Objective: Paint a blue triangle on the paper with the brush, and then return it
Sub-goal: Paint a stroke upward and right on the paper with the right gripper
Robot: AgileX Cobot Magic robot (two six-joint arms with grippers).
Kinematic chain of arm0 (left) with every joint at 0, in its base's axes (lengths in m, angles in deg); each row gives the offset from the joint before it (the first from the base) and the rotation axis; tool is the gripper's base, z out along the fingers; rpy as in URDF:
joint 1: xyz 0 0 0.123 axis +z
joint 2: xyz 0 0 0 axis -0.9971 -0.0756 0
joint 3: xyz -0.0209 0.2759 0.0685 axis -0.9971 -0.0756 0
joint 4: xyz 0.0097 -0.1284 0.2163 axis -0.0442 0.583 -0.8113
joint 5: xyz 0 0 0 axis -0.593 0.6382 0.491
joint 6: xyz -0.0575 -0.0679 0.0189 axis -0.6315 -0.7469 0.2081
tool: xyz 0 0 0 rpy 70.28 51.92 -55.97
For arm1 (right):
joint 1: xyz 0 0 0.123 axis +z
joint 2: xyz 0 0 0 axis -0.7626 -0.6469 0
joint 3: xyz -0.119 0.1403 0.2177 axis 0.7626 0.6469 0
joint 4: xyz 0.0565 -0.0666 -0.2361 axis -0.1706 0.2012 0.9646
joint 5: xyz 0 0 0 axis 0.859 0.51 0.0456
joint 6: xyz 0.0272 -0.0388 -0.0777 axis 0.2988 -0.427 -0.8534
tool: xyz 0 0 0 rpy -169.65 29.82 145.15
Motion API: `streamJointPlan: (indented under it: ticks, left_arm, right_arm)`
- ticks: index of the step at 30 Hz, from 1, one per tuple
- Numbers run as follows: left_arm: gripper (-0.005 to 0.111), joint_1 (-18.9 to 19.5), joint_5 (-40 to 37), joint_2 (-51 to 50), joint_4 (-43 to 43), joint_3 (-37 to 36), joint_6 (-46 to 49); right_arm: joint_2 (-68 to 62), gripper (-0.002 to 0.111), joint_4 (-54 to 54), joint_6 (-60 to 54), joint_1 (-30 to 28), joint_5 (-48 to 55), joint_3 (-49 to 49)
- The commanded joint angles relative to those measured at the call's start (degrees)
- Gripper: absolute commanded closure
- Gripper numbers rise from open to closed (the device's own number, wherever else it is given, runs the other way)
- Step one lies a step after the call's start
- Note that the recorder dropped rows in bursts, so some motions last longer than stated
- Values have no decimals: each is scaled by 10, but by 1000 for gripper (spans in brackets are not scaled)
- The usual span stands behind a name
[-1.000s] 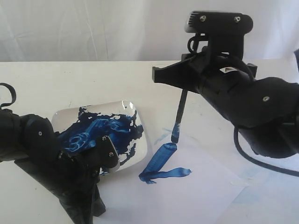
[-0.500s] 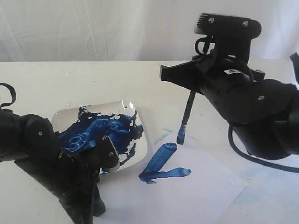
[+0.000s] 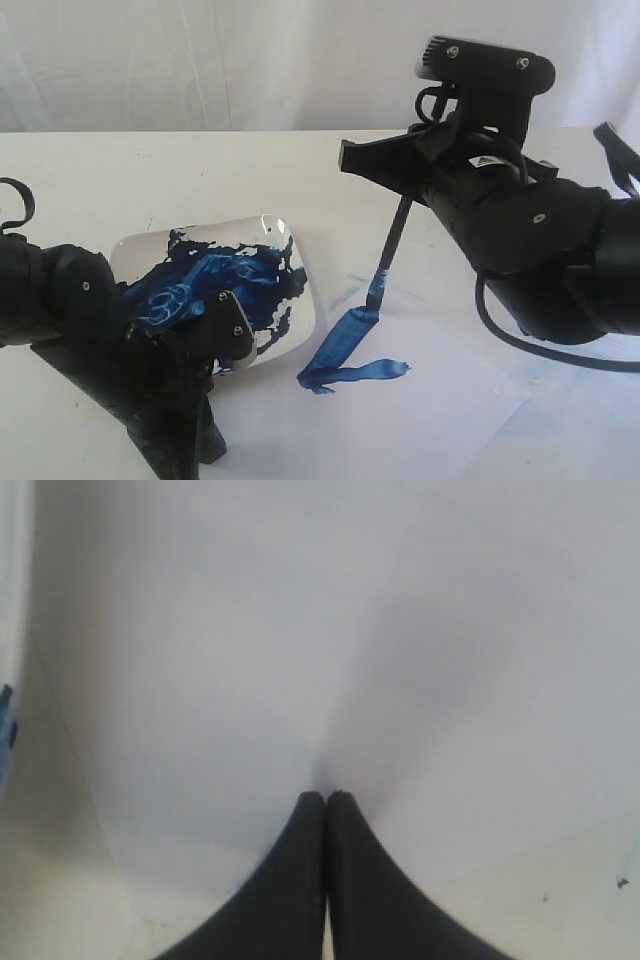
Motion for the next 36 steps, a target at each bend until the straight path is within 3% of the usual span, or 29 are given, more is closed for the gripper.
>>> streamJointPlan:
  ticks: [1,11,36]
  left_arm:
    - [107,-4,-8,-9,2,-5,-2]
    - [107,-4,-8,-9,2,-5,-2]
    - [107,-4,-8,-9,2,-5,-2]
  right_arm:
    - [-3,108,10,2,0,-7,-4]
    - [-5,108,5,-8,0,13,-4]
    - [25,108,-125,-114,1,21,-1]
